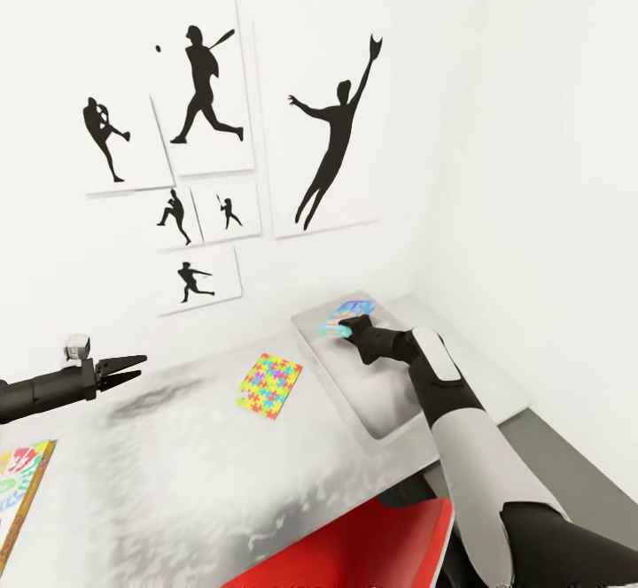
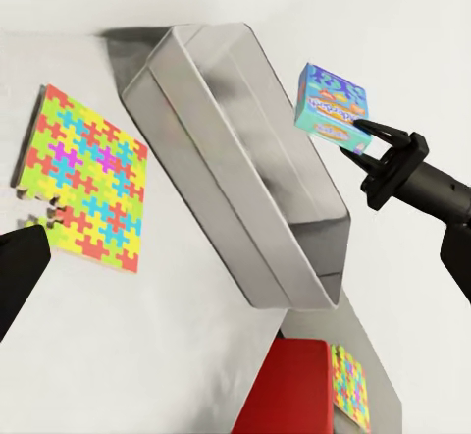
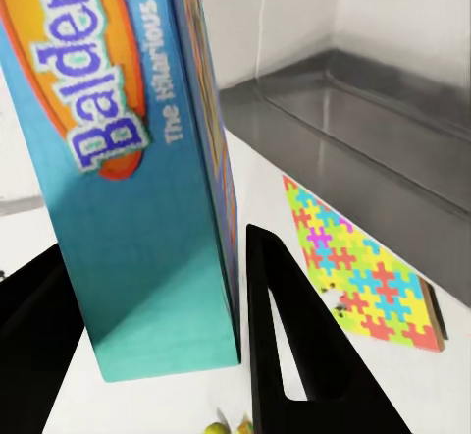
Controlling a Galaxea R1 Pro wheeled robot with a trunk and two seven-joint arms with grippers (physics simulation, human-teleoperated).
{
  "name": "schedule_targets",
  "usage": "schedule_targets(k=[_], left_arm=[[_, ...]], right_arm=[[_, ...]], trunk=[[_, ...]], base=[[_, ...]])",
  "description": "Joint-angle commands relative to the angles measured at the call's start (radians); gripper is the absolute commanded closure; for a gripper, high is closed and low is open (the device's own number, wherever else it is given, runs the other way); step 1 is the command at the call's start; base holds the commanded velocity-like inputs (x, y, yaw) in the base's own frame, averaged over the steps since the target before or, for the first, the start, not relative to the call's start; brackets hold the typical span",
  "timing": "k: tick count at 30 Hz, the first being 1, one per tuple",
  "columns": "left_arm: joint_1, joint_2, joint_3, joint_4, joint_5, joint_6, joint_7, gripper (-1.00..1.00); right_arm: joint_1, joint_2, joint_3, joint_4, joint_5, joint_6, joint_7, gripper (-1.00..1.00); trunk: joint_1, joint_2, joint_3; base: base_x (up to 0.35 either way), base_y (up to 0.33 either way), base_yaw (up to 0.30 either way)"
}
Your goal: Put all the toys in the child's room - the three board games (two on the bed and one on the table), the two jigsaw puzzles on the table, and the tennis ball on the table - inside the toy box on the table in the child's room.
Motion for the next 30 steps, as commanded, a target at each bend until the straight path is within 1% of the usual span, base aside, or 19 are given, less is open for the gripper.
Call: schedule_targets(k=[1, 5, 15, 21, 30], left_arm=[[-0.001, 0.0, 0.002, -0.001, -0.01, 0.01, -0.009, -1.0], [-0.001, 0.0, 0.002, -0.001, -0.01, 0.01, -0.009, -1.0], [-0.001, 0.0, 0.004, -0.002, -0.009, 0.01, -0.009, -1.0], [-0.001, 0.0, 0.005, -0.002, -0.009, 0.01, -0.009, -1.0], [-0.001, 0.0, 0.003, -0.002, -0.008, 0.01, -0.01, -1.0]], right_arm=[[-0.004, 0.001, -0.006, 0.0, -0.01, 0.002, -0.012, 1.0], [-0.015, 0.001, -0.016, 0.002, -0.011, 0.002, -0.02, 1.0], [-0.022, 0.002, -0.019, 0.004, -0.011, 0.002, -0.023, 1.0], [-0.043, 0.002, -0.019, 0.006, -0.013, 0.002, -0.064, 1.0], [-0.047, 0.001, -0.019, 0.006, -0.017, 0.002, -0.072, 1.0]], trunk=[[0.001, -0.002, -0.004], [0.001, -0.002, -0.011], [0.001, -0.002, -0.027], [0.001, -0.002, -0.037], [0.001, -0.002, -0.052]], base=[[0.0, 0.0, 0.0], [0.0, 0.0, 0.0], [0.0, 0.0, 0.0], [0.0, 0.0, 0.0], [0.0, 0.0, 0.0]])
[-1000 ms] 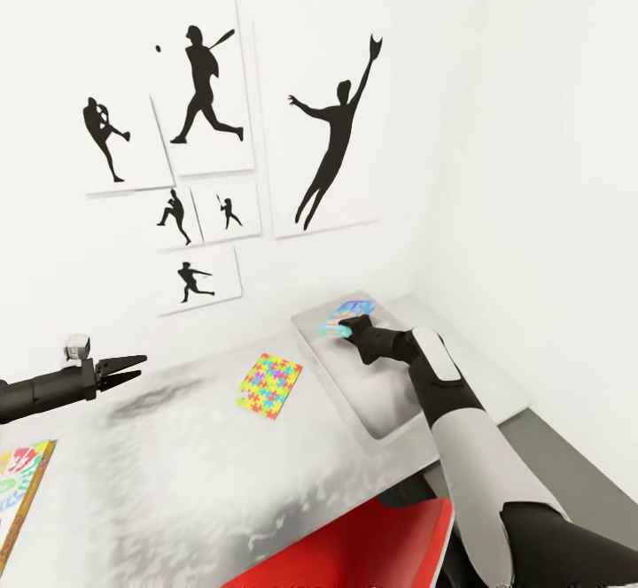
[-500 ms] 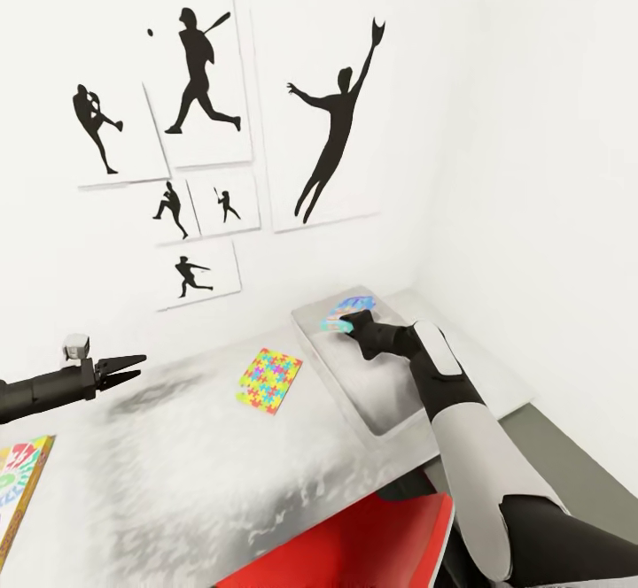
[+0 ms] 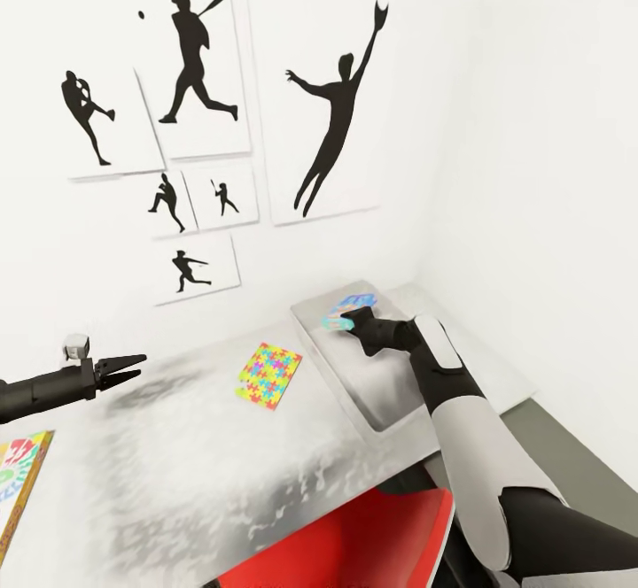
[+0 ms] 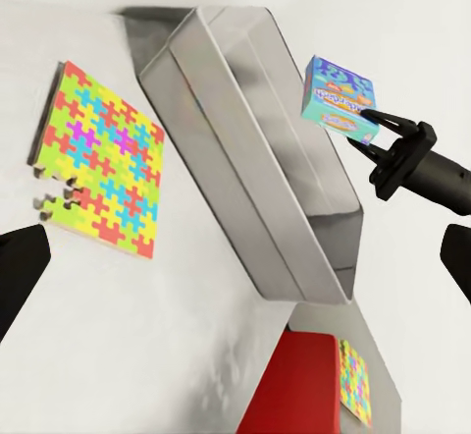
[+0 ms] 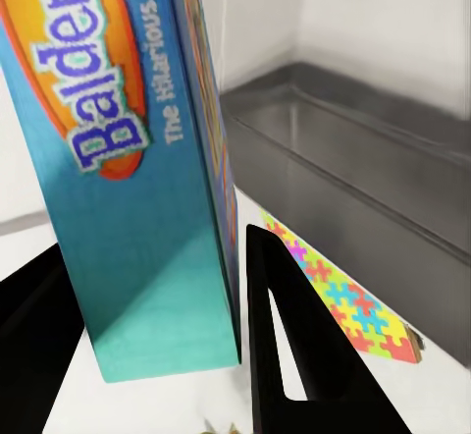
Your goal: Put all the toys in the child's room - the three board games (two on the bed and one on the table), the two jigsaw puzzles on the table, and the tennis ball on the table - inside the toy box on the table in the child's room.
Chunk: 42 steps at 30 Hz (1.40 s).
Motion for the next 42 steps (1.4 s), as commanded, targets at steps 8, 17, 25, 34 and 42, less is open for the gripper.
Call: schedule_targets(k=[8, 17, 25, 34, 42], left_arm=[[-0.001, 0.002, 0.003, -0.001, -0.009, 0.01, -0.01, -1.0], [-0.001, 0.006, 0.006, -0.001, -0.009, 0.01, -0.01, -1.0], [-0.008, 0.018, 0.011, -0.007, -0.003, 0.01, -0.011, -1.0], [-0.012, 0.033, 0.009, -0.007, -0.003, 0.01, -0.029, -1.0], [-0.012, 0.033, 0.006, -0.007, -0.005, 0.01, -0.029, -1.0]], right_arm=[[-0.005, 0.0, -0.006, -0.001, -0.011, 0.001, -0.01, 1.0], [-0.007, 0.001, -0.019, -0.001, -0.011, 0.001, -0.009, 1.0], [-0.009, 0.0, -0.02, -0.003, -0.011, 0.001, -0.008, 1.0], [-0.009, -0.001, -0.02, -0.005, -0.01, 0.002, -0.008, 1.0], [-0.009, 0.001, -0.021, -0.01, -0.011, 0.004, -0.007, 1.0]], trunk=[[0.001, -0.002, -0.015], [0.001, -0.002, -0.03], [0.001, -0.002, -0.043], [0.001, -0.002, -0.058], [0.001, -0.002, -0.071]], base=[[0.0, 0.0, 0.0], [0.0, 0.0, 0.0], [0.0, 0.0, 0.0], [0.0, 0.0, 0.0], [0.0, 0.0, 0.0]])
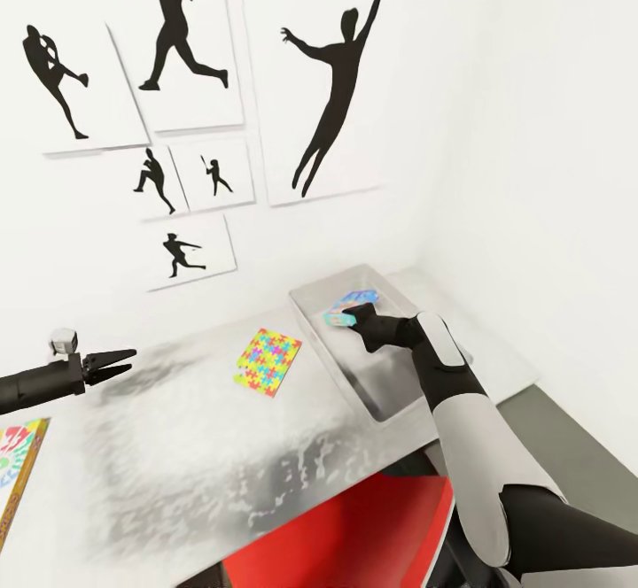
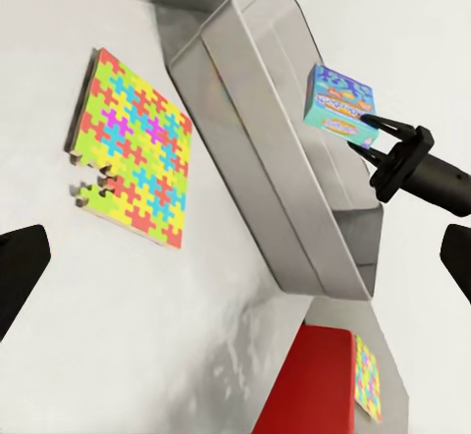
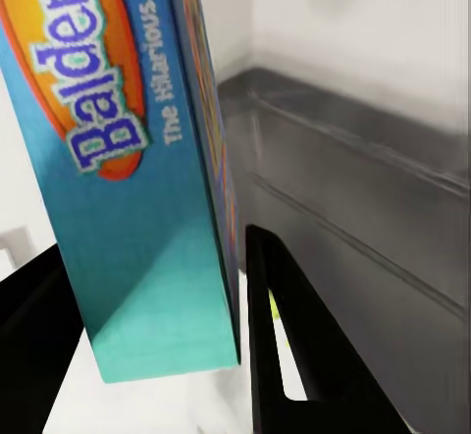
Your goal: Put all the toys in the child's room - the three board games (two on the bed and one on the table), the two jigsaw puzzles on the table, and the tennis ball on the table - inside the toy box on the table in the child's room.
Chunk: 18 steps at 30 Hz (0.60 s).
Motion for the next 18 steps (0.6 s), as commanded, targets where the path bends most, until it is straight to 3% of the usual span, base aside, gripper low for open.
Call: schedule_targets(k=[1, 18], left_arm=[[-0.001, 0.0, 0.001, -0.001, -0.011, 0.01, -0.009, -1.0], [-0.001, 0.0, 0.001, -0.001, -0.011, 0.01, -0.009, -1.0]], right_arm=[[-0.001, 0.001, -0.005, -0.001, -0.011, 0.001, -0.009, 1.0], [-0.039, 0.002, -0.004, -0.003, -0.011, 0.004, -0.005, 1.0]], trunk=[[0.001, -0.002, -0.004], [0.001, -0.002, -0.032]], base=[[0.0, 0.0, 0.0], [0.0, 0.0, 0.0]])
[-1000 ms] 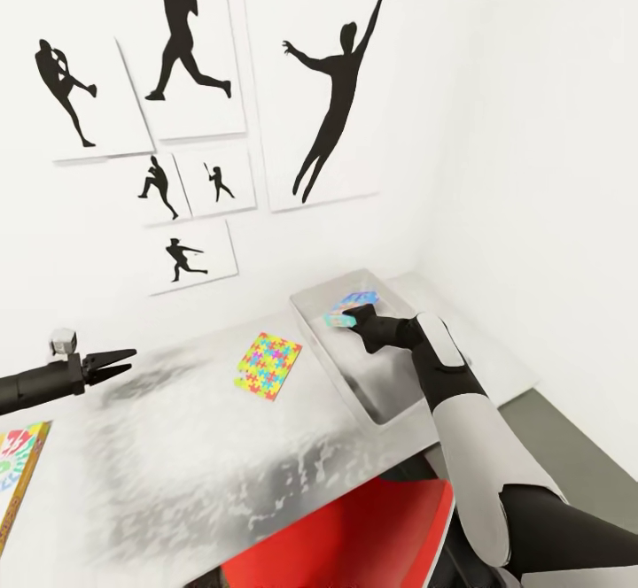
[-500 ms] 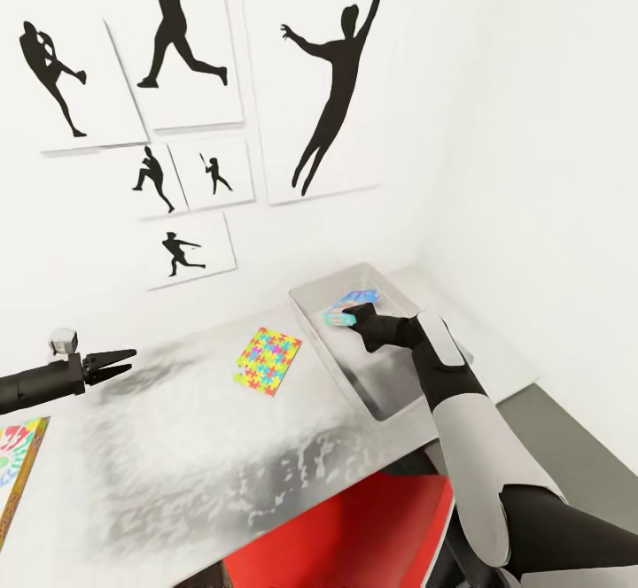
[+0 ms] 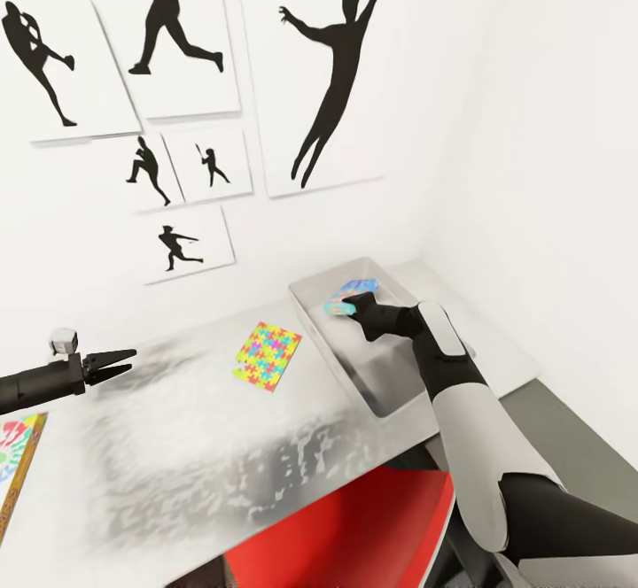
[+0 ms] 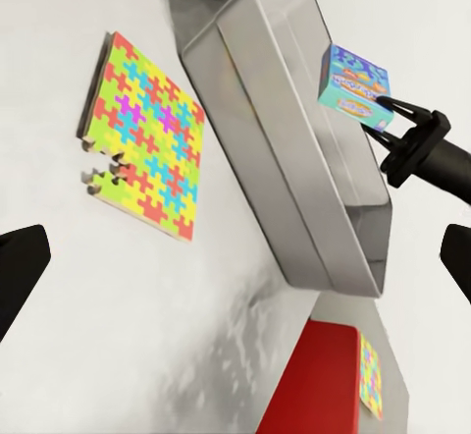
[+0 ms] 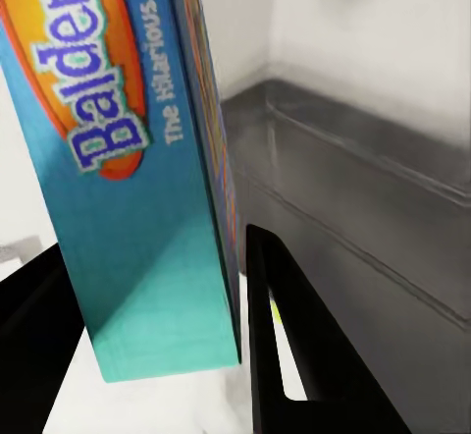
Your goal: Put all the toys in the child's room - the three board games (two on the bed and one on the table), the two jigsaw puzzles on the table, and the tennis ball on the table - inside the toy box on the table in the child's room.
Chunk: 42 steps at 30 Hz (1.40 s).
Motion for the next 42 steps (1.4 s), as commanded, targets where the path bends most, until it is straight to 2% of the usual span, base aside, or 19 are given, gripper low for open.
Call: schedule_targets(k=[1, 42], left_arm=[[-0.001, 0.0, 0.001, -0.001, -0.01, 0.01, -0.009, -1.0], [-0.001, 0.003, 0.0, -0.001, -0.009, 0.01, -0.009, -1.0]], right_arm=[[-0.002, 0.001, -0.005, -0.001, -0.01, 0.001, -0.01, 1.0], [-0.023, 0.002, -0.004, -0.001, -0.01, -0.001, -0.008, 1.0]], trunk=[[0.001, -0.002, -0.004], [0.001, -0.002, -0.071]], base=[[0.0, 0.0, 0.0], [0.0, 0.0, 0.0]])
